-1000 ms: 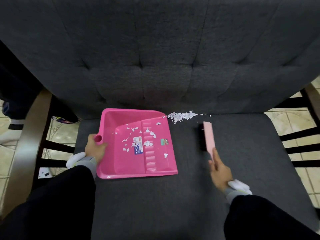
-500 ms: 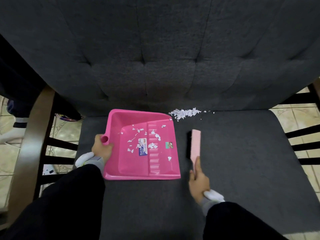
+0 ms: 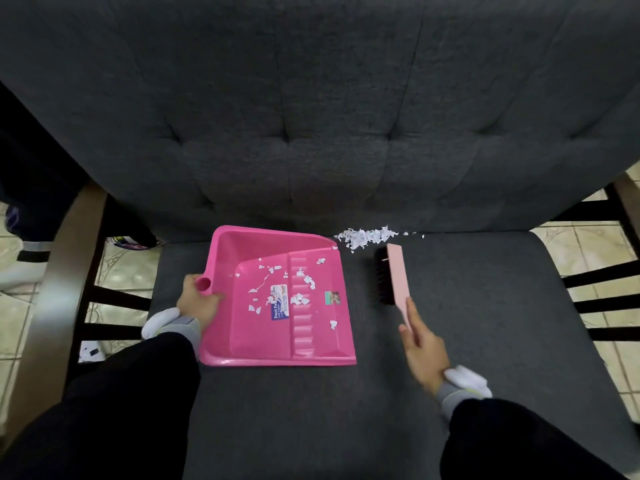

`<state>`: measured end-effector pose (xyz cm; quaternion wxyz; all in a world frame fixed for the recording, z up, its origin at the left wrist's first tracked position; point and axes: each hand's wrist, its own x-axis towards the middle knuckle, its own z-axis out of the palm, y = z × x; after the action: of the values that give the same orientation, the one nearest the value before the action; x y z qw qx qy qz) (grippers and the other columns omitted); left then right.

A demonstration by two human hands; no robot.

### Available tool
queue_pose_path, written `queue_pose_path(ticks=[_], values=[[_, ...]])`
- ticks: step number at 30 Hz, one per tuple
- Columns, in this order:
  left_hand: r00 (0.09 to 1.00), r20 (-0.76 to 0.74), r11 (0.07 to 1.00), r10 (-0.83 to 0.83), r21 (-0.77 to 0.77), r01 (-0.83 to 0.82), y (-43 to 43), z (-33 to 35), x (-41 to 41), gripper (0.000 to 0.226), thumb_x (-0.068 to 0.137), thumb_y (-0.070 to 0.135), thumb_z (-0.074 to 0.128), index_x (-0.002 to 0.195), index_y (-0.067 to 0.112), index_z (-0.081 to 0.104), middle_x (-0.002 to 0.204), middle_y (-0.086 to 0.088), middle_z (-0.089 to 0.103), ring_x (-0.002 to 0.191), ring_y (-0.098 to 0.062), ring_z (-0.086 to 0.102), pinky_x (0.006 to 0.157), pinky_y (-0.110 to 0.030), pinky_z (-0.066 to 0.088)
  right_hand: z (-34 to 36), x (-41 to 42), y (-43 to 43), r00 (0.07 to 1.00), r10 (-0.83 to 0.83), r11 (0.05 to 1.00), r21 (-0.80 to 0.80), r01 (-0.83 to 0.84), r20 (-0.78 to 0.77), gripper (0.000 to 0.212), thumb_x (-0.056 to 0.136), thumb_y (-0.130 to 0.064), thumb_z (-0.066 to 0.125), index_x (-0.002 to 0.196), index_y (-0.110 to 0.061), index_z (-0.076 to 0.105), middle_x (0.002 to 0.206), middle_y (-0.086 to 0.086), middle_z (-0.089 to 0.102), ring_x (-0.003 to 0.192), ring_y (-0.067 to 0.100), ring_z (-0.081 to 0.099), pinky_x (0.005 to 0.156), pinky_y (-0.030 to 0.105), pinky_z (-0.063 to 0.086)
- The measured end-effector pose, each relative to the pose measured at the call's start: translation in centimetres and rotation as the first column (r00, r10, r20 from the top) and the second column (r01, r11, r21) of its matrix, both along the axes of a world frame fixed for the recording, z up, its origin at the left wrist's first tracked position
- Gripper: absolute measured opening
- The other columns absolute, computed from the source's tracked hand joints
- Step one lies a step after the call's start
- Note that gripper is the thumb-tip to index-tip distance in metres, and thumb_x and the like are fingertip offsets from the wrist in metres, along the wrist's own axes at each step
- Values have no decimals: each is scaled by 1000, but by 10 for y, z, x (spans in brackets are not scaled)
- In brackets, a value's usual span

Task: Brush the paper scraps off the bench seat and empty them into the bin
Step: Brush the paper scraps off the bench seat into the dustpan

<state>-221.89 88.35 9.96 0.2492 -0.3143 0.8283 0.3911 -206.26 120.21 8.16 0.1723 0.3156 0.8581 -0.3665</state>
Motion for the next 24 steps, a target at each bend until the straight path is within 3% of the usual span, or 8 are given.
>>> queue_pose_path(ticks=[8, 11, 14, 17, 21, 24], values=[[999, 34, 993, 28, -116, -24, 2, -2, -38, 52, 86, 21, 54, 134, 12, 34, 102, -11, 54, 94, -35, 58, 89, -43, 49, -11, -51, 61, 981, -102, 985, 151, 77, 166, 55, 98, -24, 44, 148, -31, 24, 131, 20, 56, 120, 39, 52, 95, 32, 41], [998, 55, 990, 1, -138, 7, 5, -7, -53, 52, 86, 19, 52, 133, 9, 34, 115, -19, 57, 102, -39, 58, 93, -46, 48, -15, -76, 84, 955, -193, 969, 199, 149, 226, 54, 97, -23, 44, 148, -29, 26, 137, 18, 51, 123, 39, 50, 100, 32, 38], [998, 63, 986, -2, -169, 13, 11, -15, -56, 47, 87, 11, 49, 131, 3, 36, 120, -24, 55, 105, -40, 57, 93, -43, 46, -20, -97, 92, 939, -217, 963, 217, 161, 266, 49, 96, -23, 44, 144, -27, 34, 132, 16, 55, 114, 40, 55, 91, 34, 43], [998, 59, 983, 7, -186, 5, 13, -20, -56, 44, 86, 9, 49, 128, 2, 37, 119, -25, 55, 105, -40, 57, 93, -44, 46, -26, -109, 81, 947, -179, 971, 206, 126, 266, 33, 95, -18, 42, 128, -16, 45, 119, 20, 61, 104, 40, 58, 84, 37, 45], [998, 56, 982, 16, -190, -6, 12, -22, -57, 43, 86, 8, 49, 127, 2, 38, 120, -25, 54, 106, -41, 56, 94, -42, 45, -30, -106, 50, 960, -81, 980, 198, 28, 269, 50, 97, -17, 41, 146, -19, 32, 127, 22, 57, 116, 38, 54, 95, 33, 41], [998, 61, 983, 19, -181, -8, 12, -21, -55, 45, 86, 7, 48, 129, 0, 36, 120, -27, 54, 107, -41, 55, 92, -41, 43, -27, -98, 25, 963, 79, 984, 135, -117, 258, 55, 98, -19, 40, 149, -24, 22, 127, 22, 58, 116, 37, 55, 94, 31, 42]])
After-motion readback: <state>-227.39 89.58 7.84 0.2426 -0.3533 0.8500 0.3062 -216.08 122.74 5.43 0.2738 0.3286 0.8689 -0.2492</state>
